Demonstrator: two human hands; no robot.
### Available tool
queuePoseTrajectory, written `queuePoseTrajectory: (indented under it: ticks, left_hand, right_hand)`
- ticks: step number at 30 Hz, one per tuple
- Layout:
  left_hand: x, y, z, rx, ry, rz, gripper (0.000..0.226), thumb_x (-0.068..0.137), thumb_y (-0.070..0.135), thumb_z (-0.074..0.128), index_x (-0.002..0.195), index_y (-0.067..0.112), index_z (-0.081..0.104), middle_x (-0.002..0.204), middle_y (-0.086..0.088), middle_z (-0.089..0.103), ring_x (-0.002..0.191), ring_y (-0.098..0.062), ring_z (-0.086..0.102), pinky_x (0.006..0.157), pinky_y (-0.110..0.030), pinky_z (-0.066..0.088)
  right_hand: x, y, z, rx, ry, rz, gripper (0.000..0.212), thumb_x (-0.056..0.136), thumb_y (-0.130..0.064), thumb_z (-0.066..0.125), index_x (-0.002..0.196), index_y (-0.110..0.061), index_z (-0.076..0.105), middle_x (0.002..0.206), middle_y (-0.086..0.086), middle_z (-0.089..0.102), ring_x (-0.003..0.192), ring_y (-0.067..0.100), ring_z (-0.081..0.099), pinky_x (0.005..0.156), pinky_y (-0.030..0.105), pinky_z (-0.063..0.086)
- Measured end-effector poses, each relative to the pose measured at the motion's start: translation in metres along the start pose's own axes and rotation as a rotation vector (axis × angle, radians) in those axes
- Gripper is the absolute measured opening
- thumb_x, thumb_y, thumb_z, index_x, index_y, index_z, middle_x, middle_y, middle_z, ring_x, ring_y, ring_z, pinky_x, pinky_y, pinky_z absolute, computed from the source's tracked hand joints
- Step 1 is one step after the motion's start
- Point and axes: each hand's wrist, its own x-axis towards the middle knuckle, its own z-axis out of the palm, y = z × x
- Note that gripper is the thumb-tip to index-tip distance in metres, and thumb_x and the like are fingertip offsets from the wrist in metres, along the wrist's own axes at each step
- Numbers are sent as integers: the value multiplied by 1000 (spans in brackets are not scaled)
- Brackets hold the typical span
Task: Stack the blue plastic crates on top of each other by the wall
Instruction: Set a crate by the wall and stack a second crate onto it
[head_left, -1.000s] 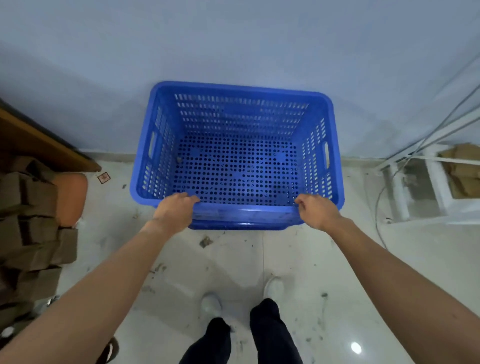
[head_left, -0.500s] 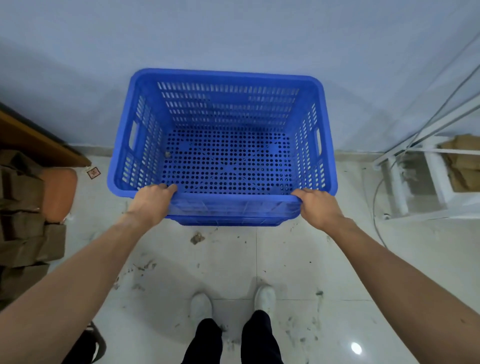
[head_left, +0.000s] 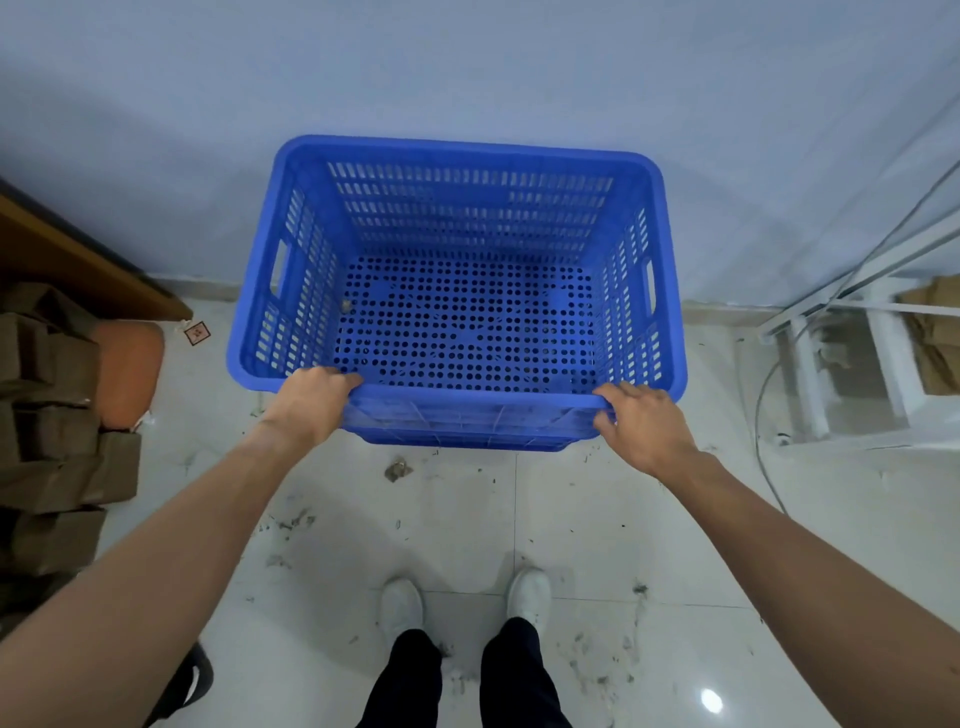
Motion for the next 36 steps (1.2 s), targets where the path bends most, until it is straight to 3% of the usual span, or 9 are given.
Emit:
queuePoseTrajectory:
  ticks: [3,10,18,25,31,36]
  left_hand:
    - [2,0,-6,25,-33,-5,41,89,8,54,129,19,57,114,-8,69,104,-29,65,87,-39,52]
    - [10,-9,-5,19,-34,29,36,89,10,56,123,21,61,110,-6,71,100,-28,67,87,-39,55]
    - [12,-11,-6,-95,-67,-25,34,93,12,48,121,18,66,109,-10,72,100,-32,65,86,-41,53]
    - [1,-1,-3,-132,-33,-87,39,91,8,49,128,16,61,115,-13,70,105,-35,63,93,-41,49]
    - [-6,26,-10,-318,-58,-35,48,103,37,42,148,18,43,140,-12,56,127,-32,51,108,-40,38]
    - [-7,29,-7,-361,-11,-96,49,101,46,41,144,22,51,137,-11,61,126,-31,54,102,-42,45]
  right_hand:
    - [2,-7,1,-57,-29,-42,49,97,-56,33,122,-20,56,108,3,65,101,29,60,93,41,44]
    - [9,-1,3,-60,-46,-68,67,92,-68,9,124,-28,51,109,-2,61,99,24,58,90,39,43]
    - [7,-3,12,-108,33,-27,68,90,-67,6,121,-30,55,104,-3,61,93,25,57,83,39,41]
    - [6,-6,5,-77,-55,11,79,83,-72,-4,129,-32,47,117,-1,56,107,25,51,95,40,36]
    - [-3,-14,0,-53,-65,51,88,80,-73,-12,133,-30,44,122,-2,54,116,24,49,102,40,34]
    - [-4,-13,9,-94,3,29,75,89,-67,2,127,-27,52,114,1,59,105,26,55,95,41,39]
